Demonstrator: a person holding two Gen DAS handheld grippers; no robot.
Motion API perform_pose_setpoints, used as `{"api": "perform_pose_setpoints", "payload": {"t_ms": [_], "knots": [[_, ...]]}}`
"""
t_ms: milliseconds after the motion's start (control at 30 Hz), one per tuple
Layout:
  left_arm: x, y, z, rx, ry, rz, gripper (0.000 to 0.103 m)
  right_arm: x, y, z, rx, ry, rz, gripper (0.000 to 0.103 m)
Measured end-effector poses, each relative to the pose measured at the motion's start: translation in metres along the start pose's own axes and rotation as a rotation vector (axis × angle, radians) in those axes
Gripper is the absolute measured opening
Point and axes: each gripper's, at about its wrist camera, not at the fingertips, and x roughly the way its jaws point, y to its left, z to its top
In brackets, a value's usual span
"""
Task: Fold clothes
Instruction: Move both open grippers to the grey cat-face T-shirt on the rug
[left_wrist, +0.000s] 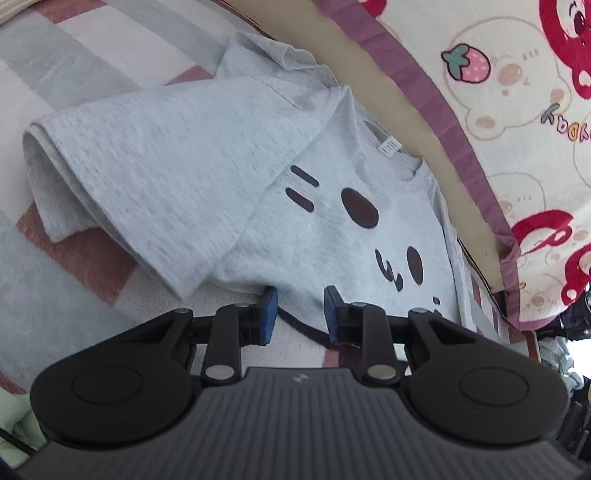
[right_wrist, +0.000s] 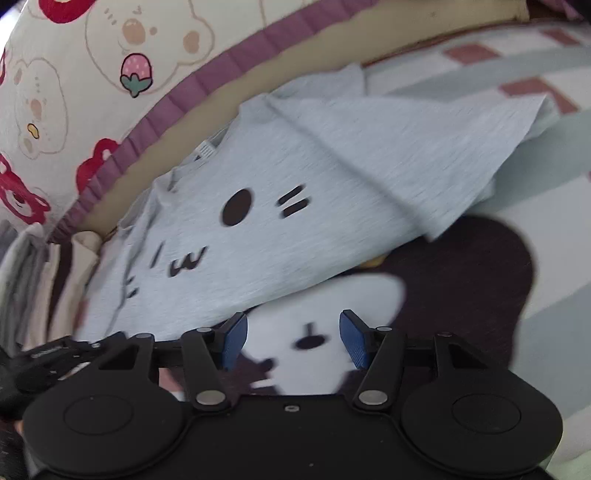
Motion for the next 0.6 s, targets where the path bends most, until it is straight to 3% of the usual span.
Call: {"api": "perform_pose_setpoints", "payload": {"t_ms": [67,200,333,467,533,600], "knots": [[-0.005,0.001,0.005,-0.017,-0.069,0.014,0.025,0.011,0.031,-0.014,-0.087,-0.001,-0.008,0.061],[-0.011,-0.005,0.014,0.052,-0.061,0.061,0.029,0.035,0.111,-0.054,-0.615,-0.015,-0.111,0.061],[-0.029,-0.005,0.019,0.205,-0.036,0.136,0.042,0.055,0.161,-0.083,-1.024,-0.032,-0.077,0.061],[-0.051,-0.002,0.023,0.37,-0.014,0.214,0.052,0.087,0.191,-0.095,-1.281,-0.016,-0.111,0.061],[-0.061,-0.001,0.026,0.46,0.001,0.253,0.053,0.101,0.201,-0.098,-1.341,-0.009,-0.112,0.061],[-0.06,-0.005,0.029,0.619,0.044,0.293,0.053,0.109,0.212,-0.098,-1.378,-0.029,-0.129,0.061]]}}
